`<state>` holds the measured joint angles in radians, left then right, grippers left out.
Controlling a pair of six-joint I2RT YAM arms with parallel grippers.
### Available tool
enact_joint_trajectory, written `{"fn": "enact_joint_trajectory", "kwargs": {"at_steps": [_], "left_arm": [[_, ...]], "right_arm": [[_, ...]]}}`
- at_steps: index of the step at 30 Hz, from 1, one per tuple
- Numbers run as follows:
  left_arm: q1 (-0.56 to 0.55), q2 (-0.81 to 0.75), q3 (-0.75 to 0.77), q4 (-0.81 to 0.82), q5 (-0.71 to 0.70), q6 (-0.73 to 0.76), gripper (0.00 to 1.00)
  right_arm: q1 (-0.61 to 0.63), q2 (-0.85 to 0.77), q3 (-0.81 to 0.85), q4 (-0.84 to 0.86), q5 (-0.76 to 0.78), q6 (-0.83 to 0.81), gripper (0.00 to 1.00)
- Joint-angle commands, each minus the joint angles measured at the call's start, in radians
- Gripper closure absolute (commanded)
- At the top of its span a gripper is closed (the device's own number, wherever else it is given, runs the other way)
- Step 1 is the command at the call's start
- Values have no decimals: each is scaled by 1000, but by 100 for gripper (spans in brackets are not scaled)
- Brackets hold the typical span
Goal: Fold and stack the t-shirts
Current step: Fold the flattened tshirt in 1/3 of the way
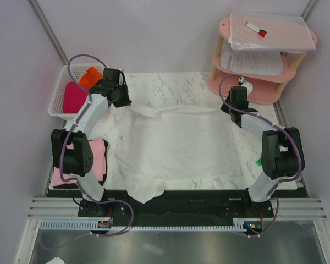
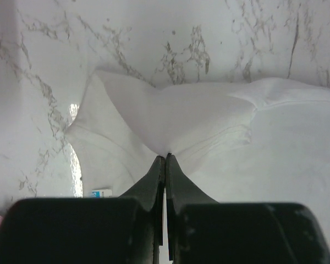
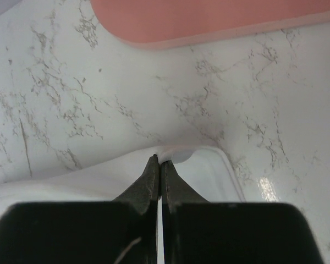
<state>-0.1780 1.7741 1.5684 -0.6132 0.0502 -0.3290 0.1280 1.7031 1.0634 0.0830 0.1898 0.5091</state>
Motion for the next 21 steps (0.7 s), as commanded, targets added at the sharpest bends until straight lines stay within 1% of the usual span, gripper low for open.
{"fn": "enact_joint_trajectory", "kwargs": {"at_steps": [1,7,13,16,21], "left_arm": [[0,-129,-154,55,-35,-41,98],[0,-231,-315,84,2,-71,98],[-2,-341,-407,89,48,-82,98],[-2,-404,-459,89,63,-94,98],[-2,-464,-533,75,102,-114,98]], "right_arm": [[-5,-46,-31,-41,33,-3,100],[-5,-48,-45,-72,30,2,100],[-7,-59,-42,-81,46,-3,100],[-7,-57,-52,-112,57,0,100],[-7,-68,-68,-120,53,5,100]]}}
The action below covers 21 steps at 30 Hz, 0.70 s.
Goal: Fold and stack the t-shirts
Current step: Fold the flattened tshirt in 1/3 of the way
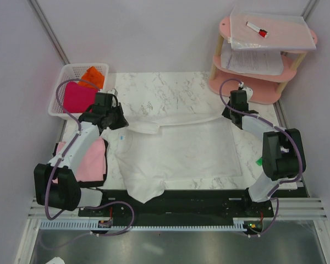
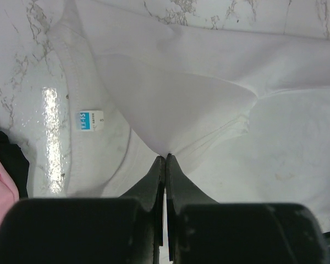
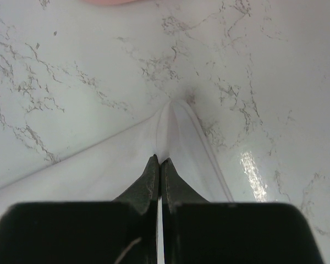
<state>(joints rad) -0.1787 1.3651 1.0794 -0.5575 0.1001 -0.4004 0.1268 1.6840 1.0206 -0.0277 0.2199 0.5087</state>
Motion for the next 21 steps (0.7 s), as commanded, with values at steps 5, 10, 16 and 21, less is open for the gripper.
{"fn": "enact_joint_trajectory", "kwargs": {"at_steps": [5,10,16,21], "left_arm": [[-2,-103,-130,13,24,-61,98],[-2,-107,-202,16,21,-80,98],[-2,-110,-263,25,36,-95,98],[-4,-101,-285,22,79,-86,43]], "right_arm": [[-4,-73,-45,-46,15,-2,100],[-4,-99,-102,-77,-2,8,100],[-4,-99,-155,-123,-3,14,100],[-7,-61,-152,-178,15,2,94]]}}
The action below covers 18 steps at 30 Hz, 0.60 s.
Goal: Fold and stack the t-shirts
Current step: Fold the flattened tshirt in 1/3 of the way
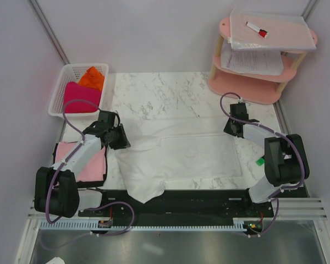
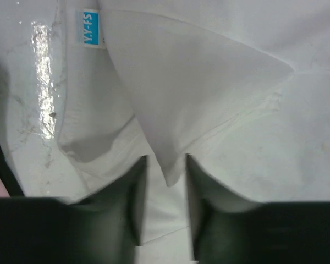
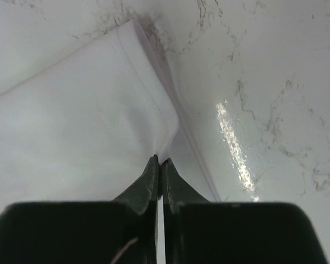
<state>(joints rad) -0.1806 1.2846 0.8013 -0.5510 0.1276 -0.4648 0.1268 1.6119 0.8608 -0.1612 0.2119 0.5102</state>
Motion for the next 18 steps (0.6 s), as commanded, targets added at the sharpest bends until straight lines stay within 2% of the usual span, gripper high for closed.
{"fn": "enact_joint_trajectory", "kwargs": {"at_steps": [1,3,4,5,7,8,12,14,15,16,17,18], "left_arm": [[-2,-28,-5,13,50,-20,1],[-2,-42,1,13,44,-14,0],[-3,-60,6,13,37,-14,0],[-5,-68,19,13,24,-14,0],[-3,-77,35,26,-9,-6,0],[-3,-73,53,40,-17,-2,0],[-7,28,120,82,-31,34,3],[-5,117,175,100,-19,41,26],[-8,146,193,111,-5,51,41],[-10,174,208,118,1,54,86],[-10,208,245,120,-3,57,98],[-11,267,263,123,4,77,98]], "right_arm": [[-9,26,23,-53,20,-1,89],[-7,16,32,-63,0,-7,76],[-7,8,35,-60,-6,-9,75],[-6,-4,35,-54,-6,-7,50],[-7,-38,35,-40,-6,-10,26],[-7,-49,40,-31,-3,-12,2],[4,-76,61,14,-25,-35,2],[29,-66,86,28,-32,-59,2],[42,-38,99,25,-32,-68,3],[54,-23,130,19,-35,-76,7],[80,-8,142,8,-36,-82,31],[95,6,153,6,-40,-88,70]]}}
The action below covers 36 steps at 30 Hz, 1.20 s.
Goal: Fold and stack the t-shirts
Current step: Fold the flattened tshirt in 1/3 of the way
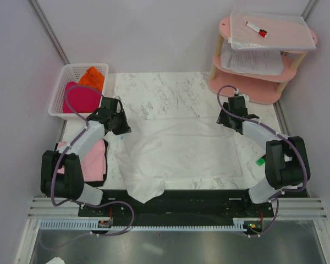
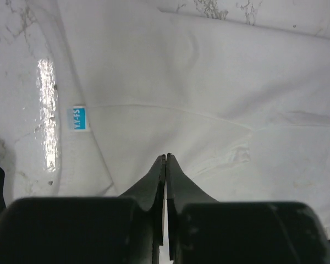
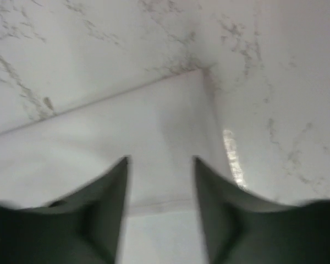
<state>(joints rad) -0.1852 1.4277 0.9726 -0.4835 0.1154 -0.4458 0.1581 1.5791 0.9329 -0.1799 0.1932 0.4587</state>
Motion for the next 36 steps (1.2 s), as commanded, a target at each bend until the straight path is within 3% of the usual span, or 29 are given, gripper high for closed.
{"fn": "enact_joint_trajectory", "kwargs": {"at_steps": [1,5,18,24,36], "left_arm": [[-7,163,115,51,15,76,98],[-7,295,248,-10,0,102,98],[-10,514,374,-64,-14,93,98],[-10,629,501,-90,-49,85,98],[-2,964,1110,-283,-141,111,98]], "right_arm": [[78,68,105,17,3,-34,100],[129,136,159,-24,5,-34,100],[135,358,305,-95,52,-34,100],[136,499,430,-95,75,-14,100],[130,713,753,-130,130,-34,100]]}}
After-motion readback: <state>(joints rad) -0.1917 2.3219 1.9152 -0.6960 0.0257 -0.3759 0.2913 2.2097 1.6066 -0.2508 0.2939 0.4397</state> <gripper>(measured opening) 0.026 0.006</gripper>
